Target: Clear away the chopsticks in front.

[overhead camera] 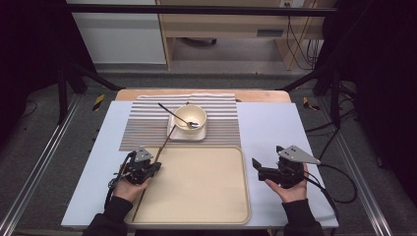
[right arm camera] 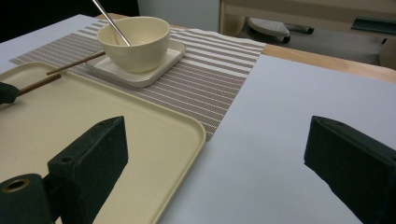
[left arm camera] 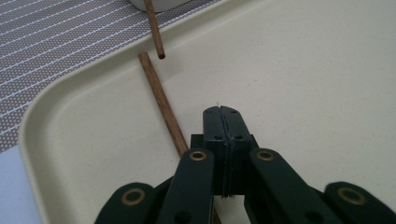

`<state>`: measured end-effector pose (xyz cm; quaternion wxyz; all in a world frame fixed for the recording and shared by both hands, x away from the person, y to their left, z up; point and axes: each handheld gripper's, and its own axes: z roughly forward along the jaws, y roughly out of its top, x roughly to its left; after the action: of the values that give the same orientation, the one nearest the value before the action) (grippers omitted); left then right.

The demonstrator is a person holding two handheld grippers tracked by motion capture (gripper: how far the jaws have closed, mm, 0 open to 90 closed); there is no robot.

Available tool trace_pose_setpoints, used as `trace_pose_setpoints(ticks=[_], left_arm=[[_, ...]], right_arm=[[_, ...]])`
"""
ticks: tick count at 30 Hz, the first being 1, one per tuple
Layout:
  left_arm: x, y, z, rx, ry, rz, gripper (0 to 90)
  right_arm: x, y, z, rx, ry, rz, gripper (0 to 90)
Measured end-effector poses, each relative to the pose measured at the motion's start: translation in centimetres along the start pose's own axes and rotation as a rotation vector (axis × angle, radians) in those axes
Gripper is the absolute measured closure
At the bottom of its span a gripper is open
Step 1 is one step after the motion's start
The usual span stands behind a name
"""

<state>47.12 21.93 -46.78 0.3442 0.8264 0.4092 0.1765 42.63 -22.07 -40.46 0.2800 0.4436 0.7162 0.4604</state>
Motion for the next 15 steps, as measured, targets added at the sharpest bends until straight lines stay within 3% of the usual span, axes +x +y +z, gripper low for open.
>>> trace_pose_setpoints(ticks=[15], left_arm=[[0.79, -0.38, -0.13, 0.028, 0.049, -0.027, 89.1]], right_arm=[[0.07, -0.03, 0.03, 0.003, -0.001, 0.002, 6.5]])
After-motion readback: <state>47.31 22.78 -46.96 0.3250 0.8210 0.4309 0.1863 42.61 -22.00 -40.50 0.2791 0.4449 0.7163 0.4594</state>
